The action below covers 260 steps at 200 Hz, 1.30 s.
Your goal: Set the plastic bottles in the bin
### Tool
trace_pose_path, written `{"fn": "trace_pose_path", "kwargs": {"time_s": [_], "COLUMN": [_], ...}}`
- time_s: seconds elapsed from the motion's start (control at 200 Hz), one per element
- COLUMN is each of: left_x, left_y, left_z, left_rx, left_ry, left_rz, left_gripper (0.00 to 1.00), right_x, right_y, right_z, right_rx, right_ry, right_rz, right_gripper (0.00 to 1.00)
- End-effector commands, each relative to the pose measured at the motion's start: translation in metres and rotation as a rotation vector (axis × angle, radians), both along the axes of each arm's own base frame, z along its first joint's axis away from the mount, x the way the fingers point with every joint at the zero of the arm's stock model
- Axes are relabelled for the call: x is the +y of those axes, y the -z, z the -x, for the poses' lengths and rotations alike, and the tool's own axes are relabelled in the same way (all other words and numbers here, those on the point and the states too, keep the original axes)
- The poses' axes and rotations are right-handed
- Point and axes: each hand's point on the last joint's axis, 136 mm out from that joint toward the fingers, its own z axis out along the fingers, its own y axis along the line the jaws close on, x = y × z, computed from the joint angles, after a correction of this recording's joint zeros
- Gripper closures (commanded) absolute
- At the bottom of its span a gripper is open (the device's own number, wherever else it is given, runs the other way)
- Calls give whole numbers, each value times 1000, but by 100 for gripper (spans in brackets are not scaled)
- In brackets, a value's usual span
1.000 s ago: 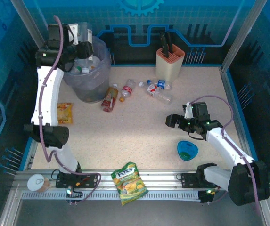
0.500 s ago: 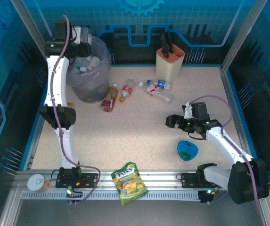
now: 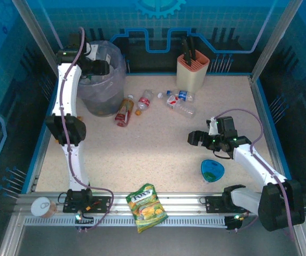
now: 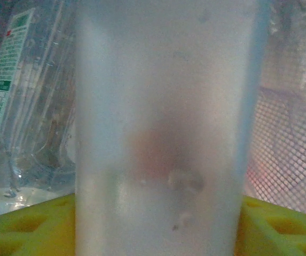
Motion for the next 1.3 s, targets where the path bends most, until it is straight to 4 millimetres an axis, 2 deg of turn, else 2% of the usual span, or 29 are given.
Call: {"fn": "trace_pose_path", "kwargs": {"time_s": [0.0, 0.1, 0.185, 0.275, 0.575, 0.725, 0.851, 1.016, 1.146, 1.296], "left_x": [-6, -1, 1, 2, -1, -2, -1, 0, -1, -3], "left_y": [-20, -35, -35, -24, 31, 39, 18, -30, -70, -109], "left_z": [1, -7, -12, -17, -18, -11, -5, 7, 21, 43], "left_rx": [-59, -132, -155, -141, -35, -17, -54, -144, -217, -292], "left_ry": [1, -28, -39, -46, -40, -39, -39, -37, -34, -34], "left_rz": [47, 30, 27, 33, 34, 27, 15, 0, -8, -17], "left_gripper": [16, 10, 10, 12, 33, 35, 33, 20, 12, 8], "right_x": [-2, -2, -1, 0, 0, 0, 1, 4, -2, -11], "right_y": [-1, 1, 2, 3, 1, -3, -13, -33, -49, -62], "right_z": [1, 2, 3, 4, 1, -3, -11, -26, -46, -74], "right_rx": [3, 11, 14, 16, 11, -5, -50, -137, -227, -322], "right_ry": [-2, 7, 13, 15, 12, 17, 10, -37, -70, -134], "right_rz": [-7, -8, -19, -26, -17, -16, -10, 18, 102, 254], "right_gripper": [0, 0, 0, 0, 0, 0, 0, 0, 0, 0]}}
